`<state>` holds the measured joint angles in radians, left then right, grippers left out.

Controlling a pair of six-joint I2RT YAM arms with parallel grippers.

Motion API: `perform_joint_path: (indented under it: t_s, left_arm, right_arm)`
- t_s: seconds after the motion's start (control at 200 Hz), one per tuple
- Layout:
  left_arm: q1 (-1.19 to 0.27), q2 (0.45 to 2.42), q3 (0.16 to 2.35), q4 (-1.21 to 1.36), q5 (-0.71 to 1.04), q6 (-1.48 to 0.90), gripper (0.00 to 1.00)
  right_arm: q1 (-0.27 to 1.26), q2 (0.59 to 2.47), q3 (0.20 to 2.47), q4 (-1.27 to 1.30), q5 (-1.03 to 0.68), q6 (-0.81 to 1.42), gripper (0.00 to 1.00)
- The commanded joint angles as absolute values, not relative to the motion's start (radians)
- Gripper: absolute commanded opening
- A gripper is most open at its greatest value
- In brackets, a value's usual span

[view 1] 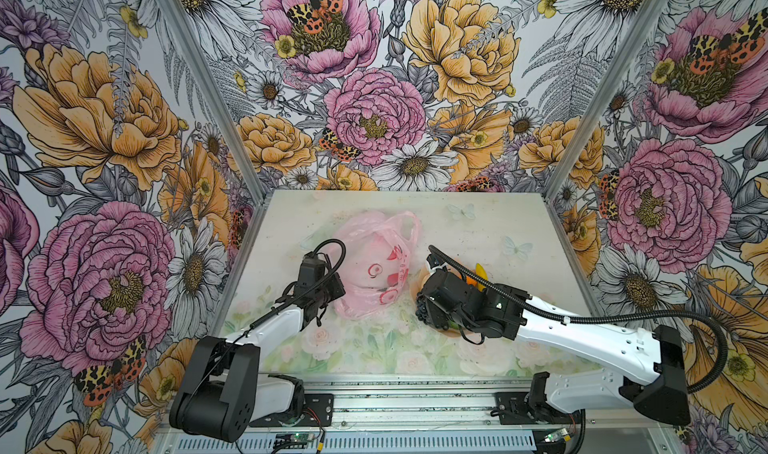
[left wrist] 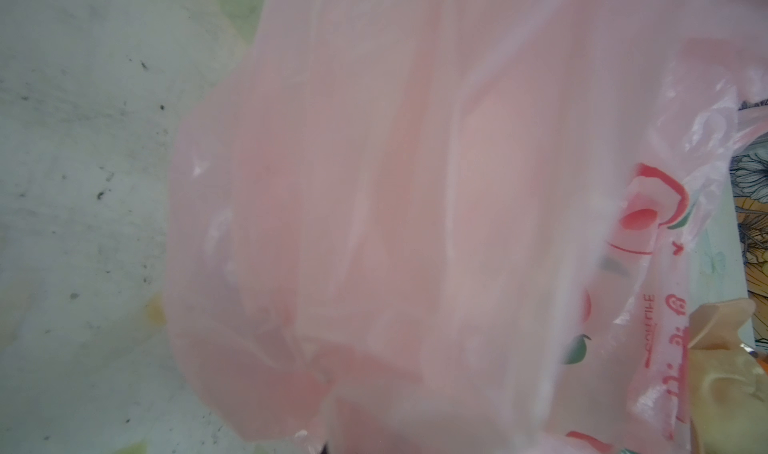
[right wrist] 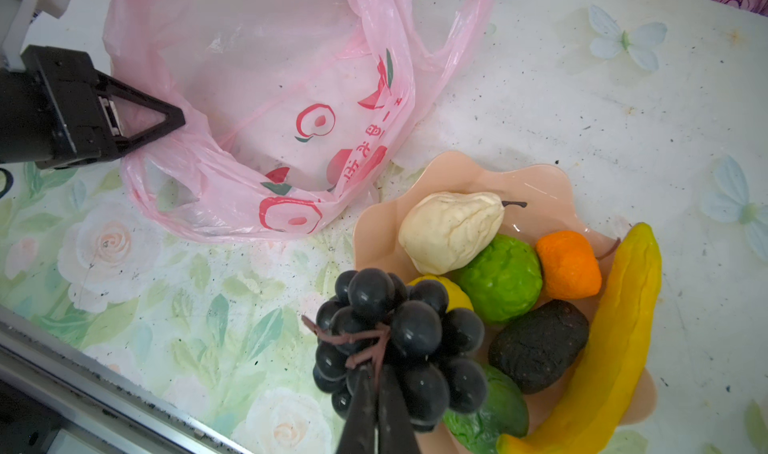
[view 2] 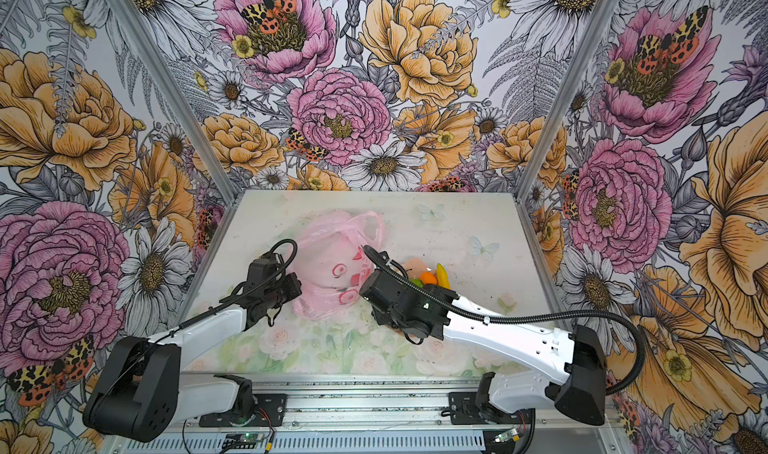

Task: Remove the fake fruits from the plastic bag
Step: 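Lower the grapes into the peach bowl beside the pear and open the right gripper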

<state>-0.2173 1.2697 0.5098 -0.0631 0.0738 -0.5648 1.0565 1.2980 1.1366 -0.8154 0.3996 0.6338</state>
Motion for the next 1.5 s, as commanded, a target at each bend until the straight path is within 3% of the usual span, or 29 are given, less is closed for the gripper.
perform_joint_path:
  t_s: [0.0,1.161,1.491]
  left_arm:
    - [-0.207,1.249,0.515,-0.065,0.056,-0.535,0.00]
    - [-0.205,1.269,0.519,-0.057,0.070,-0.534,0.00]
    - [-0.205,1.269,0.518,-0.056,0.069,-0.533,0.00]
  right_arm:
    - [1.029,1.324,1.172,-0.737,0.378,0.596,0.00]
    - [0.851,1.541,1.146,-0.569,0.240,0.585,0.00]
    - [0.850,1.501,1.137,-0.566,0.236,0.586,0.24]
